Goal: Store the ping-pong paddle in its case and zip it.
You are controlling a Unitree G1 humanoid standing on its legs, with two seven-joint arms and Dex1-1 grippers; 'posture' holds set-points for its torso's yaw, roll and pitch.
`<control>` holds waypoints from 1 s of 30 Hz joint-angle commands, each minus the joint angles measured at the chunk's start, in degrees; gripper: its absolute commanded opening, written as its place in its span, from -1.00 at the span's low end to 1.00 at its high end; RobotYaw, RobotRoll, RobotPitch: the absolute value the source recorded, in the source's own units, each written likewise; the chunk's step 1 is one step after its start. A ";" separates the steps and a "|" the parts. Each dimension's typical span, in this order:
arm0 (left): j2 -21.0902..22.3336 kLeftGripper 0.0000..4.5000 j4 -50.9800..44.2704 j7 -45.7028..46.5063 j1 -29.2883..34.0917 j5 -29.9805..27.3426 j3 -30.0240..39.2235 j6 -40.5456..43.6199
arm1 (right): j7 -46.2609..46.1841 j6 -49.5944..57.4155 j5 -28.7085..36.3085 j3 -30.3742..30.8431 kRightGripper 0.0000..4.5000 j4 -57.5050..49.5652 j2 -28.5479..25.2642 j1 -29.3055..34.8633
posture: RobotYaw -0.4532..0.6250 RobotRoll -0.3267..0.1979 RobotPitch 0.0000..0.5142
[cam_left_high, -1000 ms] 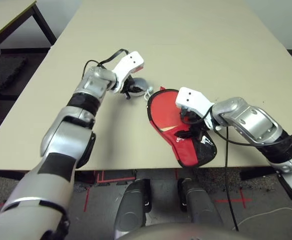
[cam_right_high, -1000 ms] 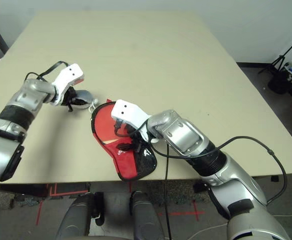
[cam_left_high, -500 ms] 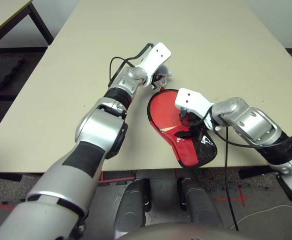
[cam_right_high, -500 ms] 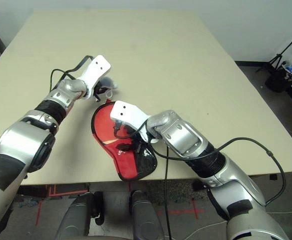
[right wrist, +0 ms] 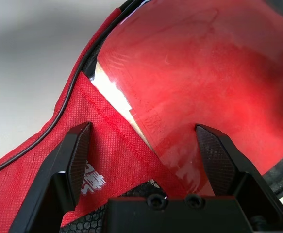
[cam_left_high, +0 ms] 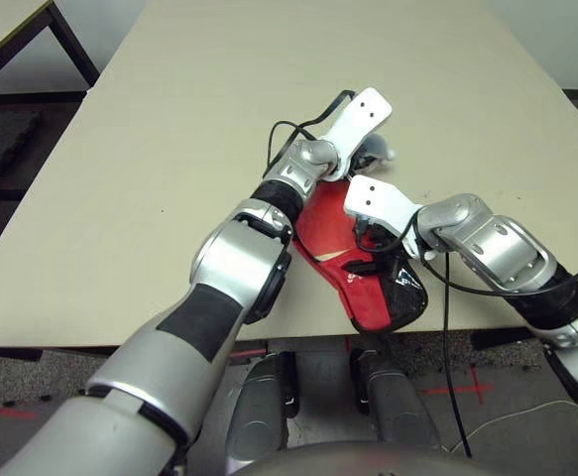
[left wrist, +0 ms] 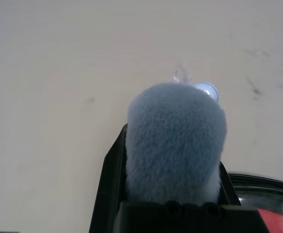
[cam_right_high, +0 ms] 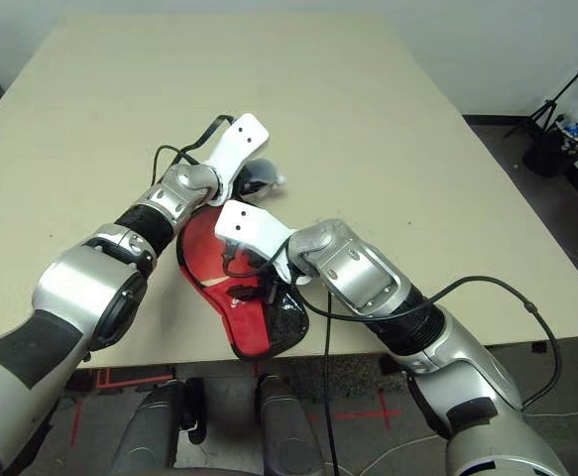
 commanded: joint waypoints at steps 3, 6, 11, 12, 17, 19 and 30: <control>-1.79 -0.46 -0.43 -5.20 2.15 1.67 -1.34 -1.01 | -0.14 1.98 -0.83 3.38 1.00 3.75 0.48 2.74 | -0.34 0.25 -0.18; -1.89 -0.46 -0.58 -7.04 2.82 2.41 -1.84 -1.36 | -0.25 1.86 -0.88 3.20 1.00 4.14 0.84 2.65 | -0.33 0.25 -0.18; -1.98 -0.46 -1.06 -13.29 3.37 2.63 -2.37 -3.13 | -0.35 1.57 -1.13 2.91 1.00 4.76 1.32 2.61 | -0.33 0.25 -0.19; -1.89 -0.46 -1.12 -13.46 3.32 2.84 -2.49 -3.58 | -0.35 1.48 -1.21 2.85 1.00 4.90 1.40 2.59 | -0.33 0.25 -0.19; -1.52 0.12 -1.48 -13.59 2.52 2.23 -1.91 -5.02 | -0.43 1.30 -1.45 2.54 1.00 5.33 1.69 2.51 | -0.33 0.25 -0.20; -1.43 0.42 -1.61 -14.79 2.18 1.92 -1.79 -5.04 | -0.49 1.25 -1.49 2.42 1.00 5.48 1.75 2.50 | -0.33 0.25 -0.20; 0.93 0.99 -2.67 -18.54 1.30 2.29 -2.56 -6.20 | -0.47 0.23 -2.07 2.21 1.00 7.03 2.18 2.01 | -0.29 0.25 -0.24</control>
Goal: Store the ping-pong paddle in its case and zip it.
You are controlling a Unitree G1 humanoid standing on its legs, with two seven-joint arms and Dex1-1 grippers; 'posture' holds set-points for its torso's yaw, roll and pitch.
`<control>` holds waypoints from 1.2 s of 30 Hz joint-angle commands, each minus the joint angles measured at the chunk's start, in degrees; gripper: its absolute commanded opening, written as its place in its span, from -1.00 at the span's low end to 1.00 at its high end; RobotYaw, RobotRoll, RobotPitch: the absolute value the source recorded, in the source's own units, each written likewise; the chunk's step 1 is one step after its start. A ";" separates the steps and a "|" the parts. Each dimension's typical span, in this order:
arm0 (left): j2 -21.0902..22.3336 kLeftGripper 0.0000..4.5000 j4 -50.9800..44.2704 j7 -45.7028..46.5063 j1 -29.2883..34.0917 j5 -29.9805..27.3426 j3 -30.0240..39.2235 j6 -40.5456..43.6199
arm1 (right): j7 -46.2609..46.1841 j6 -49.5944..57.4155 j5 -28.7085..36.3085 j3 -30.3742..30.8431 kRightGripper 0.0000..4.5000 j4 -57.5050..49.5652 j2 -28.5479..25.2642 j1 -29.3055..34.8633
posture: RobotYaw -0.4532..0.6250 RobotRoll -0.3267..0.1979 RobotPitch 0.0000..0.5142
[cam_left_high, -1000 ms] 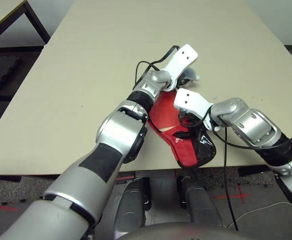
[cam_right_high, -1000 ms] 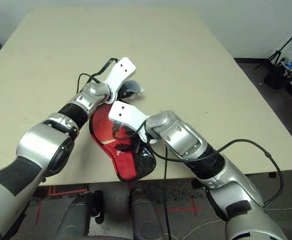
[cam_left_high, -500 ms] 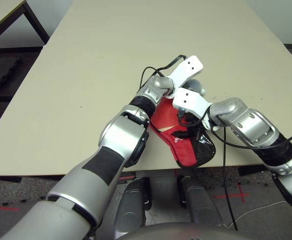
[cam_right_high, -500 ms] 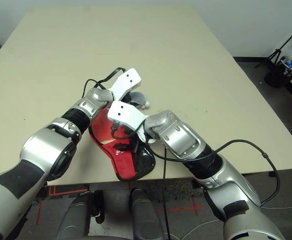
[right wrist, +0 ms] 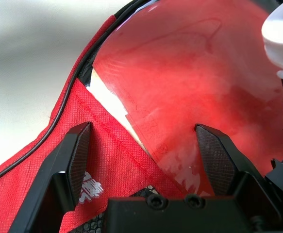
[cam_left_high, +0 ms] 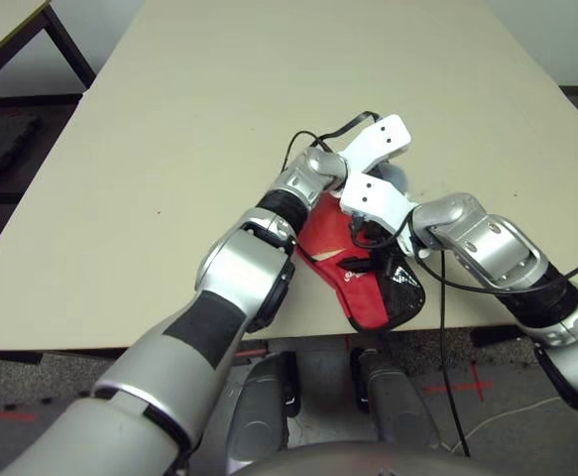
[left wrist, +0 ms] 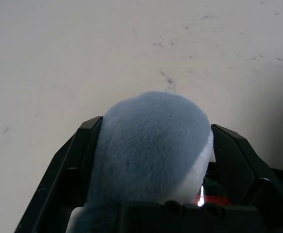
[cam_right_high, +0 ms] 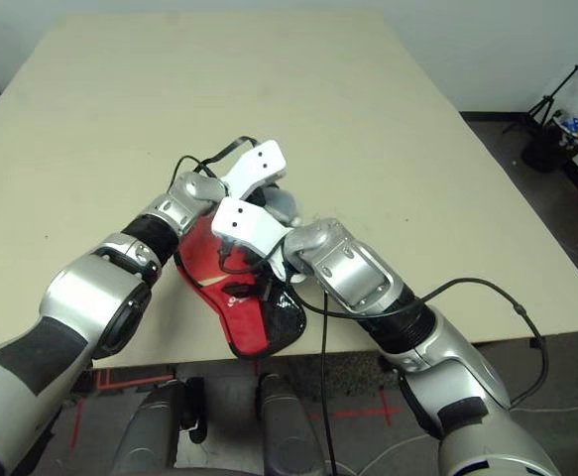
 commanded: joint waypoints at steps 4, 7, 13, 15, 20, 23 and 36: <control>2.36 0.99 -1.52 -3.87 -1.38 0.16 -0.45 -1.36 | -0.20 0.81 -1.55 3.13 1.00 5.30 0.16 1.98 | -0.26 0.25 -0.27; 3.49 0.99 -1.82 -4.18 -2.02 -0.24 -0.10 -1.58 | -0.14 0.53 -1.60 3.17 1.00 5.66 0.26 1.83 | -0.26 0.25 -0.28; 6.97 0.99 -2.91 -5.09 -3.92 -1.72 1.12 -2.00 | 0.20 -0.31 -1.94 3.21 1.00 6.85 0.32 1.29 | -0.23 0.25 -0.33; 8.37 0.99 -3.57 -5.81 -4.64 -2.32 1.75 -2.09 | 0.36 -0.61 -2.17 3.19 1.00 7.22 0.45 1.21 | -0.22 0.25 -0.34; 10.26 0.99 -4.92 -7.64 -4.83 -3.45 2.60 -1.21 | 0.66 -1.24 -2.70 2.99 1.00 8.12 0.98 0.98 | -0.21 0.25 -0.35; 11.15 0.99 -5.87 -8.77 -4.32 -4.12 2.78 -0.43 | 0.78 -1.54 -2.91 2.97 1.00 8.47 1.09 0.90 | -0.21 0.25 -0.36; 15.81 0.99 -14.52 -15.67 7.20 -3.03 -0.50 4.73 | 1.24 -2.49 -3.65 2.61 1.00 9.84 1.21 0.57 | -0.22 0.25 -0.38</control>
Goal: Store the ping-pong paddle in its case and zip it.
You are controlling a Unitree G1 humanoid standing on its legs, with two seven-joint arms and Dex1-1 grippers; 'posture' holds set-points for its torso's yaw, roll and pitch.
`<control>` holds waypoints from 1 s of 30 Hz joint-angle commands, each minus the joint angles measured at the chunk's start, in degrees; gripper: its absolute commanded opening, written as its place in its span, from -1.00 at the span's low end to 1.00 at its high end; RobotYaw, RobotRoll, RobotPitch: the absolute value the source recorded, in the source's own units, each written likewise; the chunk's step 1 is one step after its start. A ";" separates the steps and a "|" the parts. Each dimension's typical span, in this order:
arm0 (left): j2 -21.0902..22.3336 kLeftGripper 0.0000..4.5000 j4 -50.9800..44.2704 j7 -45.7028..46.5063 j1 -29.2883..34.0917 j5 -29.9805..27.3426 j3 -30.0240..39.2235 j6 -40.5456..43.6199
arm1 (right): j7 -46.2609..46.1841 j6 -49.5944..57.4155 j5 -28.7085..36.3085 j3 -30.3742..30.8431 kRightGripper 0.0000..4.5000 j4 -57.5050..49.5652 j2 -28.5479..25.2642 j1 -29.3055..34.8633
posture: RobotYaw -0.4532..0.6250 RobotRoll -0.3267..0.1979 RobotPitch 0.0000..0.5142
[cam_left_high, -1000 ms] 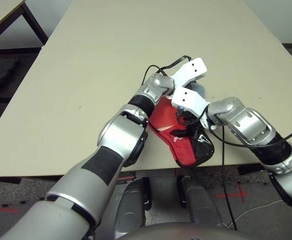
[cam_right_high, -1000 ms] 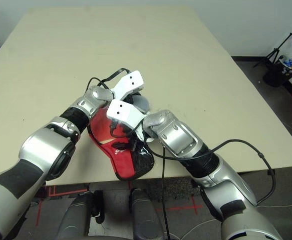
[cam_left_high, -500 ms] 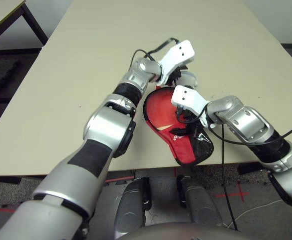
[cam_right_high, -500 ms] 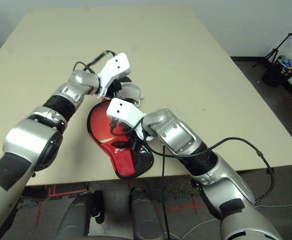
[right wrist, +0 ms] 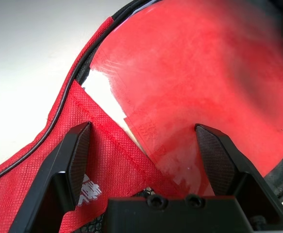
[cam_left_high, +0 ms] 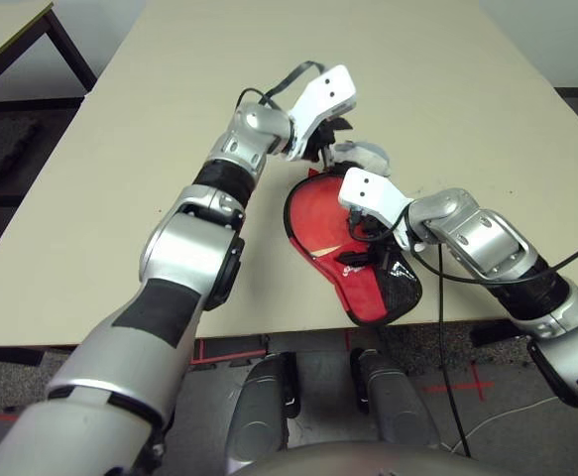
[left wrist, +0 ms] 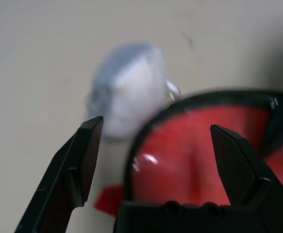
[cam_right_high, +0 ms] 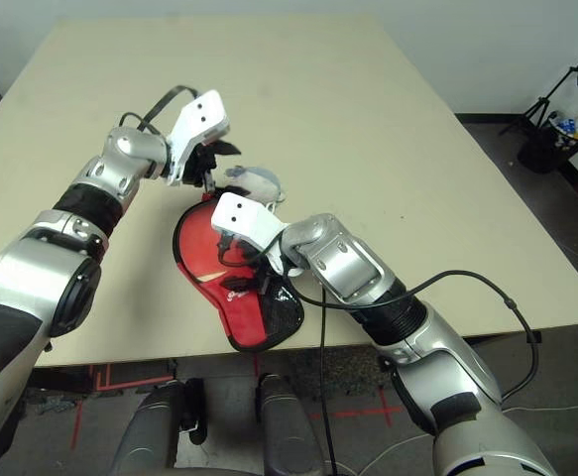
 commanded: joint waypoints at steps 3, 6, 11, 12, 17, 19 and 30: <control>0.81 0.99 -4.04 -1.32 4.79 0.17 -1.87 2.71 | -0.25 1.24 -2.01 2.53 1.00 4.58 -0.27 1.69 | -0.23 0.25 -0.39; 0.65 0.99 -3.84 -0.38 7.26 0.65 -2.63 3.39 | -0.25 1.06 -2.17 2.31 1.00 5.12 -0.09 1.30 | -0.23 0.25 -0.39; 0.13 0.99 -2.51 1.01 10.09 1.63 -3.84 4.77 | -0.48 1.07 -2.04 1.40 1.00 6.01 0.30 0.47 | -0.24 0.25 -0.40; 0.01 0.99 -2.23 1.08 10.55 1.61 -3.88 5.27 | -0.50 1.05 -2.02 1.13 1.00 6.26 0.32 0.24 | -0.24 0.25 -0.40; -0.36 0.99 -1.31 1.75 12.02 1.64 -3.96 6.79 | 0.75 4.62 0.74 -3.59 1.00 6.94 -0.14 -4.19 | -0.27 0.25 -0.43; -0.42 0.99 -1.26 1.95 12.07 1.63 -3.95 6.85 | 0.37 5.62 1.66 -7.98 1.00 9.25 -0.21 -9.53 | -0.27 0.25 -0.42; -1.66 0.99 -0.63 2.54 11.63 1.65 -3.94 6.99 | -4.45 -7.75 -5.03 -10.51 1.00 25.96 3.84 -19.18 | -0.29 0.25 -0.40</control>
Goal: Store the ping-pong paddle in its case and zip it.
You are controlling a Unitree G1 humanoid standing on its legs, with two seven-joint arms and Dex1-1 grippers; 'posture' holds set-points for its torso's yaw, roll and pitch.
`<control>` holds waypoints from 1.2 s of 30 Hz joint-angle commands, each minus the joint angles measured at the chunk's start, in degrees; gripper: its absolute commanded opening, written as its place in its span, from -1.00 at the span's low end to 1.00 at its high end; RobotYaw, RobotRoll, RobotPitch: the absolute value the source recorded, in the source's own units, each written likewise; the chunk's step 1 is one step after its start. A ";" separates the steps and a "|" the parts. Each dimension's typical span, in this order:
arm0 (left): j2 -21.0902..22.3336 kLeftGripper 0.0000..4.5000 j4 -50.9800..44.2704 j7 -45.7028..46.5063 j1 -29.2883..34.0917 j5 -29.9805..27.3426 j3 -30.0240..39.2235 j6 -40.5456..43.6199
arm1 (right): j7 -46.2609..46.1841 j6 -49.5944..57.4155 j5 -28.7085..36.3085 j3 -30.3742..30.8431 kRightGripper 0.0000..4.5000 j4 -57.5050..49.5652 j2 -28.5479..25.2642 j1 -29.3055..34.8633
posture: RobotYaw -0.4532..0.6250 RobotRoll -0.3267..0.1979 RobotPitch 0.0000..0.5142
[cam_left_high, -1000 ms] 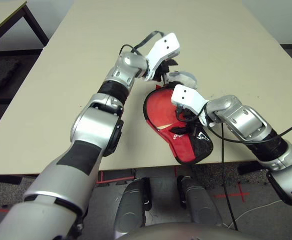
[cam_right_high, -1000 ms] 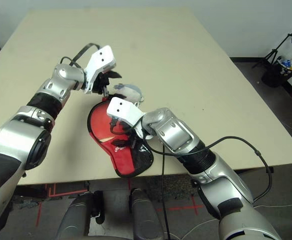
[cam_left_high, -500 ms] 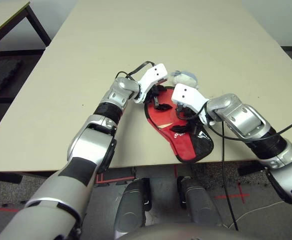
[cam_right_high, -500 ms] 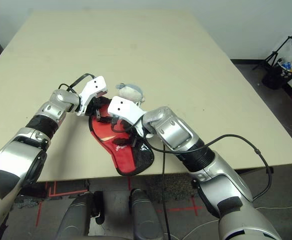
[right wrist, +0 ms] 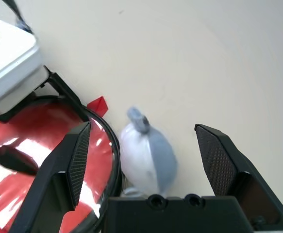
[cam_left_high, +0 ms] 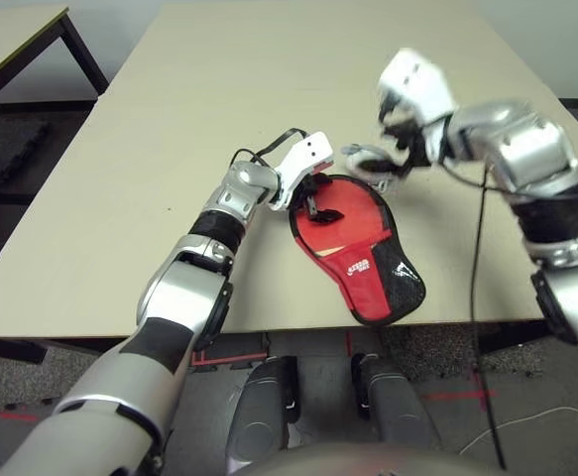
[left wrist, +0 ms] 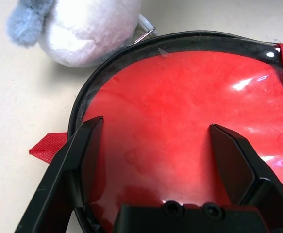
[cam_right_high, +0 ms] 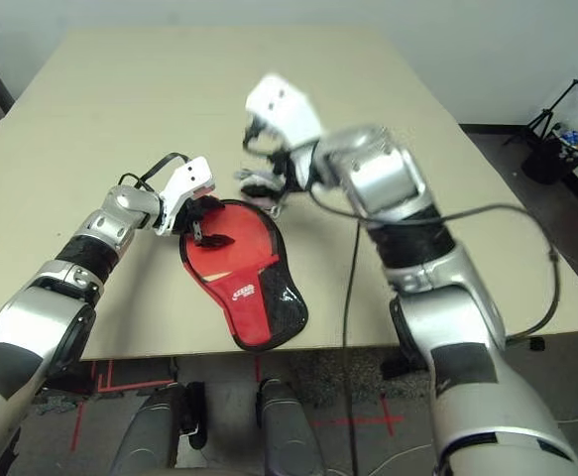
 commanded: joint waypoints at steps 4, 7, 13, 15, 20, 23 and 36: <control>-0.59 0.99 3.17 0.77 2.95 2.10 -2.67 1.71 | 0.95 -8.58 -5.37 4.51 1.00 11.87 3.65 0.58 | -0.28 0.25 -0.41; -0.67 0.99 2.91 0.69 3.28 2.09 -2.79 1.77 | 0.94 -14.65 -9.27 6.52 1.00 18.81 4.83 -0.91 | -0.27 0.25 -0.42; -0.96 0.99 1.86 0.55 4.21 1.88 -2.98 2.22 | -1.22 -24.26 -15.05 7.03 1.00 34.34 8.74 -4.98 | -0.24 0.25 -0.42; -1.03 0.99 1.32 0.54 4.52 1.69 -3.12 2.50 | -1.64 -26.82 -16.51 6.75 1.00 38.62 9.75 -5.97 | -0.23 0.25 -0.43; -1.11 1.00 0.39 0.56 5.02 1.49 -3.37 2.98 | -3.04 -29.41 -18.82 5.54 0.43 44.80 10.86 -7.61 | -0.22 0.25 -0.43; -1.21 1.00 0.10 0.56 5.16 1.47 -3.49 3.15 | -3.81 -29.57 -19.18 4.70 0.01 45.71 10.58 -7.83 | -0.23 0.25 -0.43; -2.47 1.00 0.08 0.64 5.24 1.99 -4.33 2.97 | 2.11 -13.80 -21.94 4.68 -0.89 19.06 -1.19 5.22 | -0.31 0.25 -0.40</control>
